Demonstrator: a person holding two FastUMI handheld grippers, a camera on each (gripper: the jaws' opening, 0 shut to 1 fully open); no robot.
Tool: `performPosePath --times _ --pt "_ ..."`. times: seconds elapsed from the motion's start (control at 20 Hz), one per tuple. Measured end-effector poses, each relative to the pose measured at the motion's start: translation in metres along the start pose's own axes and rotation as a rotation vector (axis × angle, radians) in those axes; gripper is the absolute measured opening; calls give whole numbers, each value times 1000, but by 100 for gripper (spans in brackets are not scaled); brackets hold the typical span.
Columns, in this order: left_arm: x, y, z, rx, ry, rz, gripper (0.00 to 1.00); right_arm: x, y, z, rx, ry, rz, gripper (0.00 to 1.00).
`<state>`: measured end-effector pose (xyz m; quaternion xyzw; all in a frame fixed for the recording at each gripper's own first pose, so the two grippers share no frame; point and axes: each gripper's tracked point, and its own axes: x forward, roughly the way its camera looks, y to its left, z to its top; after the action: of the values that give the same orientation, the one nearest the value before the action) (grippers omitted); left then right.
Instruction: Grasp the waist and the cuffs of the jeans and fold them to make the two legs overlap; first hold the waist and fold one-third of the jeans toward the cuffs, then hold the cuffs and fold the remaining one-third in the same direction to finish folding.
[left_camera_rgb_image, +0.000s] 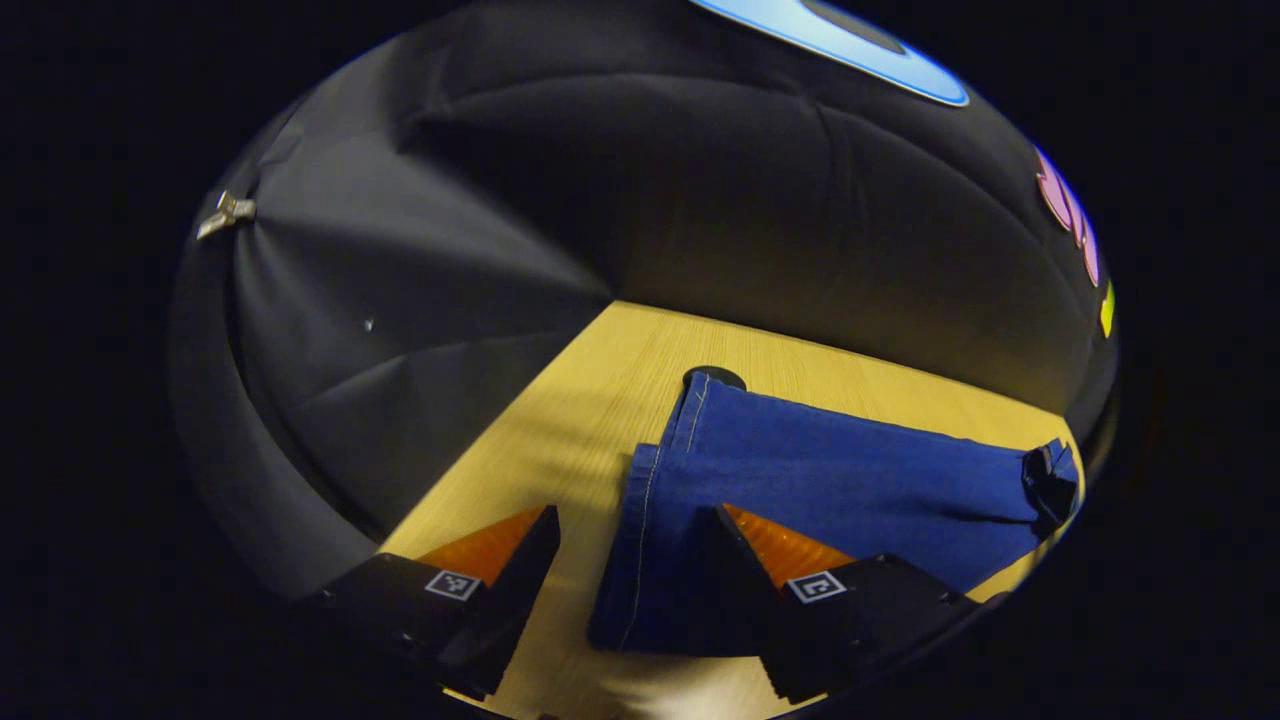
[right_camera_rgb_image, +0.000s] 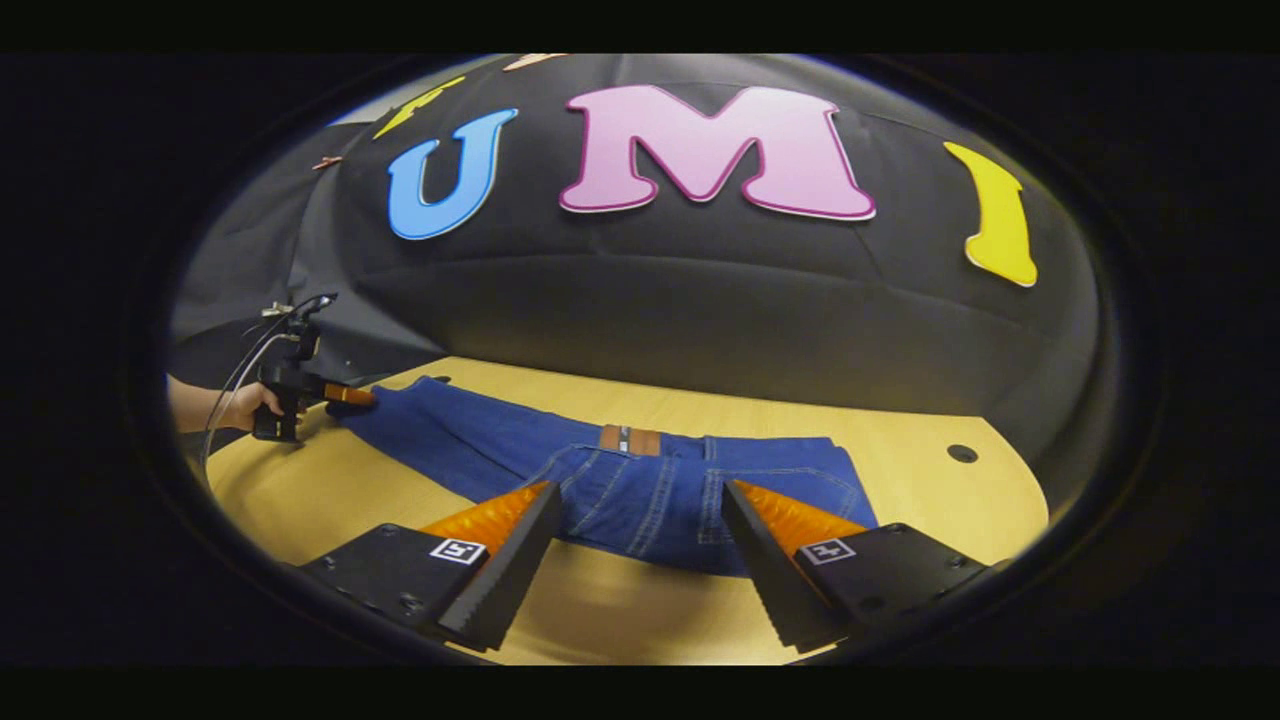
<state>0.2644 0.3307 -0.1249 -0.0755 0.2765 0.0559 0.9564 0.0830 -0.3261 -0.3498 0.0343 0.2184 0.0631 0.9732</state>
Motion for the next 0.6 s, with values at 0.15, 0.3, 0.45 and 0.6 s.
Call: performPosePath --times 0.15,0.3,0.45,0.6 --pt "1 -8 -5 75 55 -28 91 -5 -8 4 59 -6 -8 98" --pt "5 -9 -15 153 99 -91 99 -7 -12 -6 70 5 -24 98" --pt "21 -16 -12 113 75 -111 46 -9 -9 -19 81 38 -14 100" --pt "18 -16 -9 71 72 -138 29 -13 -13 -21 68 37 -17 100"
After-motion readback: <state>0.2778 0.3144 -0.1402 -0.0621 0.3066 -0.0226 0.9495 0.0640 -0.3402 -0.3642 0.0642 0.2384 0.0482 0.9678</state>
